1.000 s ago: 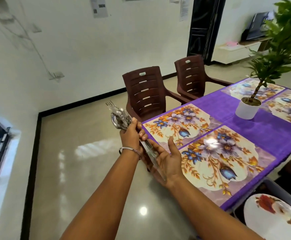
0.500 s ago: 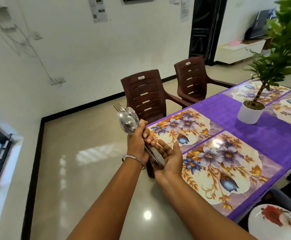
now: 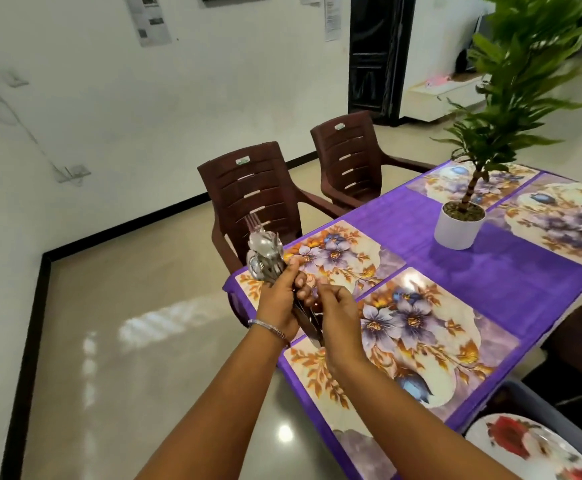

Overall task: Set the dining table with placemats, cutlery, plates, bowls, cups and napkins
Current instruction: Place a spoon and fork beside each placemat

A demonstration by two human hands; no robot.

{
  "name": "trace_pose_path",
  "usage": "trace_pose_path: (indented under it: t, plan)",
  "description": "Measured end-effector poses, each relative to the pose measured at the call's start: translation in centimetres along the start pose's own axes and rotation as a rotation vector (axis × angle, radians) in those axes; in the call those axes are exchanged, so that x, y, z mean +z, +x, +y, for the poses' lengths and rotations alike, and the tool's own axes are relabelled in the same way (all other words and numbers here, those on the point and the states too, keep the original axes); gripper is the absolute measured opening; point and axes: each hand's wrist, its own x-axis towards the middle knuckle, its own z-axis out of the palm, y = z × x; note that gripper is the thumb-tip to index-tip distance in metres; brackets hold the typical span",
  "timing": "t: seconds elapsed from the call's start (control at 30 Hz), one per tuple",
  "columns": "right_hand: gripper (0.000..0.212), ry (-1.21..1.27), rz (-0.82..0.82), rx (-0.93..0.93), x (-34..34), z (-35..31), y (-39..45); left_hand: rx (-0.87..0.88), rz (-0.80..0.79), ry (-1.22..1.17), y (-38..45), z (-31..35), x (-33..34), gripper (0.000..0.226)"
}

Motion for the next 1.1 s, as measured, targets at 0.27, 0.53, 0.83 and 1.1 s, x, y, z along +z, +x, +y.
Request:
trace_pose_path:
  t: [0.27, 0.53, 0.83, 1.1]
  plan:
    - [0.020, -0.370, -0.231, -0.106, -4.1, 0.3, 1.4, -0.139, -0.020, -0.140, 0.3, -2.7, -0.5, 0.034]
    - [0.016, -0.707, -0.290, -0.171, -4.8, 1.0, 2.9, -0.191, -0.018, -0.088, 0.4, -4.2, -1.4, 0.023]
    - [0.013, -0.693, -0.258, -0.016, -6.4, 3.8, 3.9, -0.260, 0.012, 0.054, 1.0, -6.6, -2.3, 0.025]
    - [0.016, -0.565, -0.087, 0.146, -8.7, 6.4, 4.0, -0.366, 0.146, 0.061, 1.4, -10.0, -5.8, 0.026]
